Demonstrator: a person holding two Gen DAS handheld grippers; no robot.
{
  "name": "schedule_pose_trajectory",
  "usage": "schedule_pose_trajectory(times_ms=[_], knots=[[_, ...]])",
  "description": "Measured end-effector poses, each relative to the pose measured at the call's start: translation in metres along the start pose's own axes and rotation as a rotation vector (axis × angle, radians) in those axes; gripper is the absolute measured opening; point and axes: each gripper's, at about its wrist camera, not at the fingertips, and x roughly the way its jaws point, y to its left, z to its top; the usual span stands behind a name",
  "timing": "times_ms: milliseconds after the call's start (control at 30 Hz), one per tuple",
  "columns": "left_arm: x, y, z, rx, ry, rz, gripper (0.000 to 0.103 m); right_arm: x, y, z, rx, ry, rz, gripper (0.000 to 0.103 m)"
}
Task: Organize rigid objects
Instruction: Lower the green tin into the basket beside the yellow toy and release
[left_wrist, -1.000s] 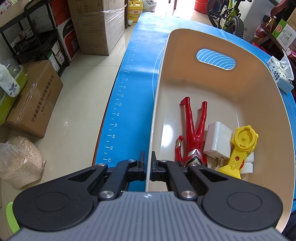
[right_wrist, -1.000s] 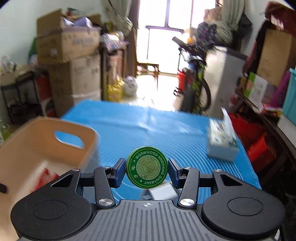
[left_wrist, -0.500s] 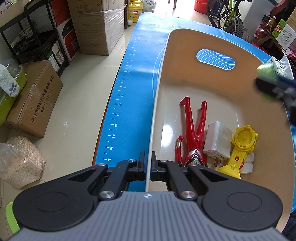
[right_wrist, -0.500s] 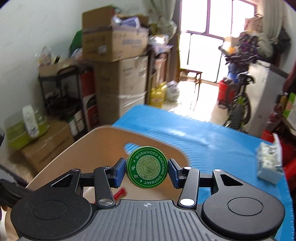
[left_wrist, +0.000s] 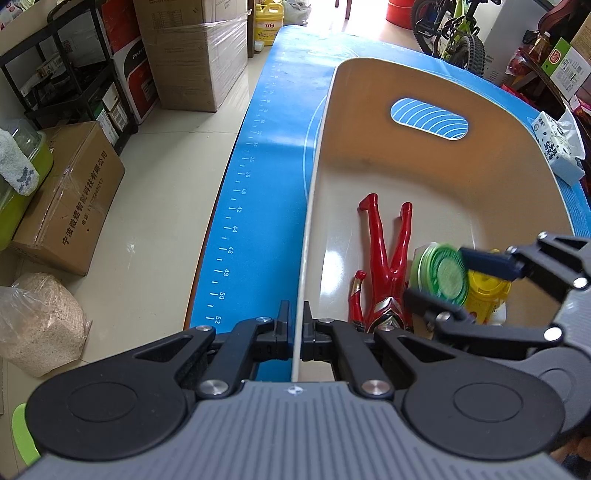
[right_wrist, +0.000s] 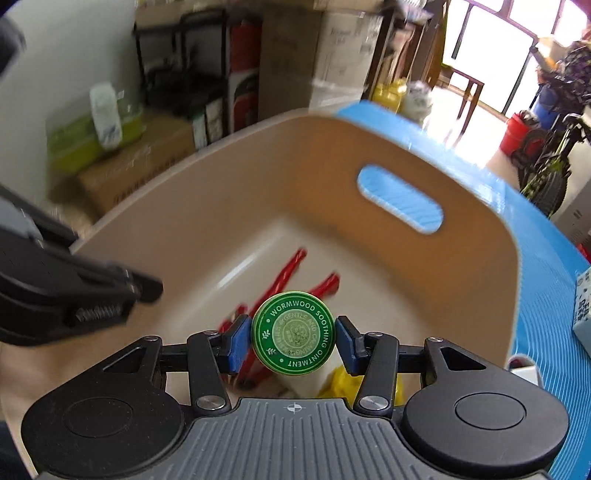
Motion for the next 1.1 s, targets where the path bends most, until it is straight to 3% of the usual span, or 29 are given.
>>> schedule_pose_trajectory(times_ms=[133, 300, 400, 800, 1100], knots=[[0.0, 0.0, 0.0, 0.001, 0.001, 0.002, 0.004, 0.003, -0.003, 0.001, 0.01, 0.028, 0.004, 0.054], [0.001, 0.0, 0.001, 0.004, 0.001, 0.004, 0.004, 0.001, -0.009, -0.001, 0.035, 0.023, 0.015, 0.062], [0.001, 0.001, 0.0, 0.003, 0.003, 0.004, 0.004, -0.007, -0.018, -0.003, 0.074, -0.03, 0.037, 0.068], [0.001, 0.0, 0.0, 0.003, 0.003, 0.004, 0.004, -0.062, -0.082, -0.016, 0.2, -0.239, -0.005, 0.068], [0.001, 0.001, 0.0, 0.004, 0.002, 0.005, 0.004, -0.073, -0.15, -0.037, 0.263, -0.277, -0.168, 0.068]])
